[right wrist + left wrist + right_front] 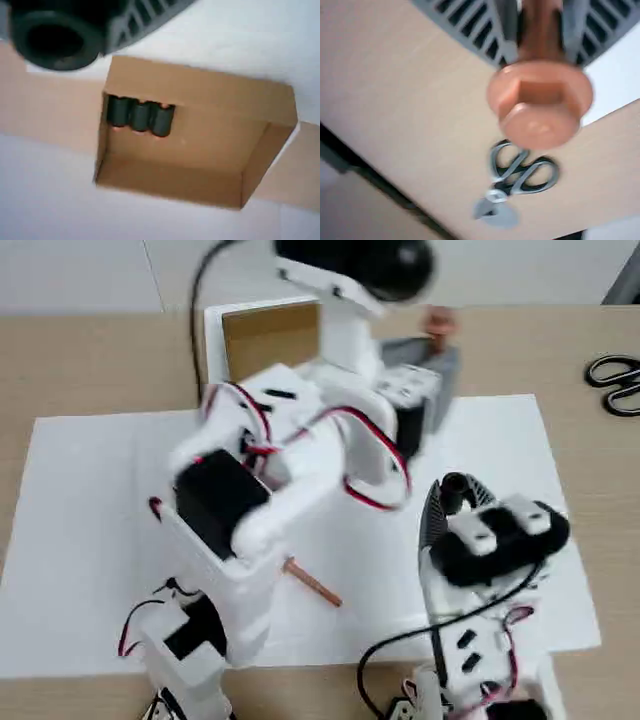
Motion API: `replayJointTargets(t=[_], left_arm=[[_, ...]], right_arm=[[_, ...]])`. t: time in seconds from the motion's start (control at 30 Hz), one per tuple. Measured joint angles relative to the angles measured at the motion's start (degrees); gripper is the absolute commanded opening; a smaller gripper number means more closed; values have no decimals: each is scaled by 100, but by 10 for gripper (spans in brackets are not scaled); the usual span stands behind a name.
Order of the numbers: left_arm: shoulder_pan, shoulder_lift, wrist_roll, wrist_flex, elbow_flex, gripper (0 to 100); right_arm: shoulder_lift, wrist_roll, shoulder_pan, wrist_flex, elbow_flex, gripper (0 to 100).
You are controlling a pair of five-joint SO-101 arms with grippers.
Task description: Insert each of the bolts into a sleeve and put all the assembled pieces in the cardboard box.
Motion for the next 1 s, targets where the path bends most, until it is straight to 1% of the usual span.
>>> replayJointTargets(t=[0.13, 0.23, 0.33, 0.43, 0.5, 0.7, 0.8, 0.9, 1.0], left_arm=[[598, -9, -193, -492, 0, 5], [721, 18, -712, -756, 0, 5], [905, 352, -905, -1002, -88, 5], [941, 730, -1222, -1336, -202, 5], [905, 941, -1398, -1609, -316, 5], [774, 2031, -1556, -2251, -404, 5], [809, 2312, -1565, -2365, -396, 5], [774, 2338, -1512, -2374, -396, 5], [800, 2338, -1512, -2330, -396, 5]], right_arm=[[44, 0, 105, -123, 167, 2], [79, 0, 334, -185, 193, 2], [62, -62, 677, -246, 185, 2], [70, -387, 1187, -246, 193, 2], [70, -510, 1371, -246, 193, 2], [70, -580, 1433, -246, 193, 2], [79, -677, 1574, -246, 211, 2], [70, -932, 2075, -273, 220, 2], [70, -765, 2198, -308, 220, 2]])
